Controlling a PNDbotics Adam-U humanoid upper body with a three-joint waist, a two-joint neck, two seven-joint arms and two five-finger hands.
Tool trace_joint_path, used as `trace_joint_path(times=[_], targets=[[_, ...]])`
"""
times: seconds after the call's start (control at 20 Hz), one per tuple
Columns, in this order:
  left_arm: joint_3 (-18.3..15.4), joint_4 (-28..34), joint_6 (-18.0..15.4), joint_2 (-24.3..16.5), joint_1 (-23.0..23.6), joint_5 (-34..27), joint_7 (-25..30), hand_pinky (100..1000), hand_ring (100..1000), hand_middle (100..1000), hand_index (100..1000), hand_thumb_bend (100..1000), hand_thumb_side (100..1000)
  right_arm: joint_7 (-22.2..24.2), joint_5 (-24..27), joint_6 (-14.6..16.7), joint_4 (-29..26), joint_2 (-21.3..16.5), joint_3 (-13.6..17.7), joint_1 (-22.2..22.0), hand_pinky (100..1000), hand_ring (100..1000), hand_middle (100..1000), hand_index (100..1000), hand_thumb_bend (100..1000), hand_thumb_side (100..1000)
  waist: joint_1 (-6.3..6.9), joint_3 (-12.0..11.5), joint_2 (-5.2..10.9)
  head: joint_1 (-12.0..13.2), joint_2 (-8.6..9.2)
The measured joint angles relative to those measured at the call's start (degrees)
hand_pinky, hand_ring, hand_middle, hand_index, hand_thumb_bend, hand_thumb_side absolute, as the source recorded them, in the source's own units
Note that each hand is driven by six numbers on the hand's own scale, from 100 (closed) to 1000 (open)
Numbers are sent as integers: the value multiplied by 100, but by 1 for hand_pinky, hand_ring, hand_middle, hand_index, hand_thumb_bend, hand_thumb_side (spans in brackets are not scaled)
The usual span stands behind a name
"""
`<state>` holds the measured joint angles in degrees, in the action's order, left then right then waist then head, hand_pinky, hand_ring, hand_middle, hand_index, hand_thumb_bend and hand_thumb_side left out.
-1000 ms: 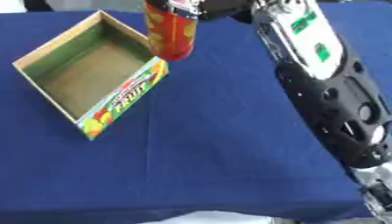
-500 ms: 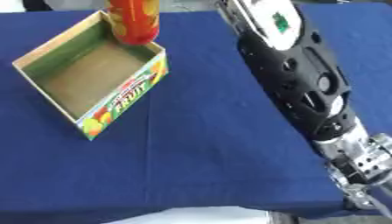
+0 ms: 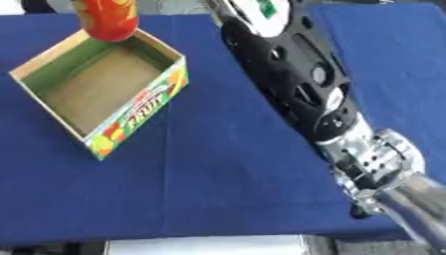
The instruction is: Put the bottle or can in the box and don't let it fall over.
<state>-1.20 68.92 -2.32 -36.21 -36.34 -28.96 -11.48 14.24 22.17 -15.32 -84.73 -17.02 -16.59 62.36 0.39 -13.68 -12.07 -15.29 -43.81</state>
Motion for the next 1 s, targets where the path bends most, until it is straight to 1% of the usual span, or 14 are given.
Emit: trace_joint_path(times=[0.25,0.5,0.6,0.65,0.8,0.95,1.0], targets=[[28,2,10,26,-47,1,11,752,931,904,898,540,1000,-118,-345,130,507,349,-47,69,851,909,874,308,100,100,-62,-124,-28,-122,0],[28,2,10,50,-56,1,11,752,931,905,898,542,1000,-254,-718,283,988,560,-78,70,853,912,877,320,100,100,-110,-203,-50,-196,0],[28,3,10,50,-64,-2,11,752,931,905,898,542,1000,-296,-871,349,1157,621,-84,70,853,914,880,337,100,100,-120,-219,-56,-208,0],[28,3,10,50,-74,-3,11,752,931,905,898,542,1000,-317,-936,377,1236,650,-91,69,853,921,889,365,100,100,-120,-232,-61,-218,0],[28,13,10,51,-111,-5,11,753,931,905,898,543,1000,-359,-1079,464,1455,739,-109,63,859,932,902,376,104,100,-120,-272,-73,-239,0],[28,33,10,51,-124,-5,11,753,932,906,898,542,1000,-389,-1188,556,1622,792,-110,59,866,942,916,402,124,100,-120,-294,-96,-248,0],[28,35,10,52,-132,-5,11,753,932,906,898,542,1000,-392,-1215,593,1676,806,-110,56,868,946,925,426,138,100,-120,-294,-98,-250,0]])
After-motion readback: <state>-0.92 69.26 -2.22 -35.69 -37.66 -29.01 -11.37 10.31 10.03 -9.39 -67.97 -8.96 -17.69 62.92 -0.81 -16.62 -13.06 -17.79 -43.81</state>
